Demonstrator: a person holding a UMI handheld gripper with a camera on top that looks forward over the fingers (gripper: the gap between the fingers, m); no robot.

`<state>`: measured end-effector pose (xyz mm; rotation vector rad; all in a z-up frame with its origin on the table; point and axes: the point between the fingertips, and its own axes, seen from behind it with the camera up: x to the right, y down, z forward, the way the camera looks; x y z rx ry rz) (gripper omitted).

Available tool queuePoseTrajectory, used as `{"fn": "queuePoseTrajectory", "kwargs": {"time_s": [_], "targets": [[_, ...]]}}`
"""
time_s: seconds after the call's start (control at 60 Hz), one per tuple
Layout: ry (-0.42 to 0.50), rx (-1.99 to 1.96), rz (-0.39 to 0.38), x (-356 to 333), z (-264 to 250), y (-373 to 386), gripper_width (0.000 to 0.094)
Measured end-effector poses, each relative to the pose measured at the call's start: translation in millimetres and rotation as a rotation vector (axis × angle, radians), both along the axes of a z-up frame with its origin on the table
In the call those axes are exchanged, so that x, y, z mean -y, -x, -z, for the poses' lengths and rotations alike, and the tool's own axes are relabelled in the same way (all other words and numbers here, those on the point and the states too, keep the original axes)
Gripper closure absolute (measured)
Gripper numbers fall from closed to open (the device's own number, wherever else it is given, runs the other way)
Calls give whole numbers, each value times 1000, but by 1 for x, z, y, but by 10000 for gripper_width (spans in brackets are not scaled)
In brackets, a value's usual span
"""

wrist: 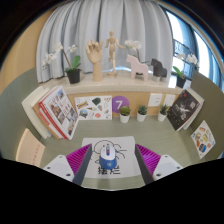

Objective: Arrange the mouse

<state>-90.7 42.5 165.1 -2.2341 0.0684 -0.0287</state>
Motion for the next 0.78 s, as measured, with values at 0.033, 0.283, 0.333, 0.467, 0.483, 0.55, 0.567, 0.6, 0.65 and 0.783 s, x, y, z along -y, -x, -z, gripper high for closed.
{"fn": "queuePoseTrajectory", "kwargs": {"time_s": [0.033, 0.283, 0.333, 0.467, 0.483, 0.55, 0.567, 0.6, 0.65, 0.783], "targets": [[-34, 6, -10, 12, -19, 0, 74], [-169, 14, -54, 123, -95, -3, 76], [-174, -1, -64, 142, -99, -3, 76], [-191, -5, -87, 187, -104, -3, 77], [-190, -7, -89, 192, -104, -4, 76], [-192, -5, -94, 208, -103, -3, 75], [-191, -7, -95, 212, -102, -4, 74], [-189, -11, -96, 219, -103, -4, 74], [-192, -18, -95, 227, -104, -5, 73], [-223, -29, -86, 237, -111, -6, 74]]}}
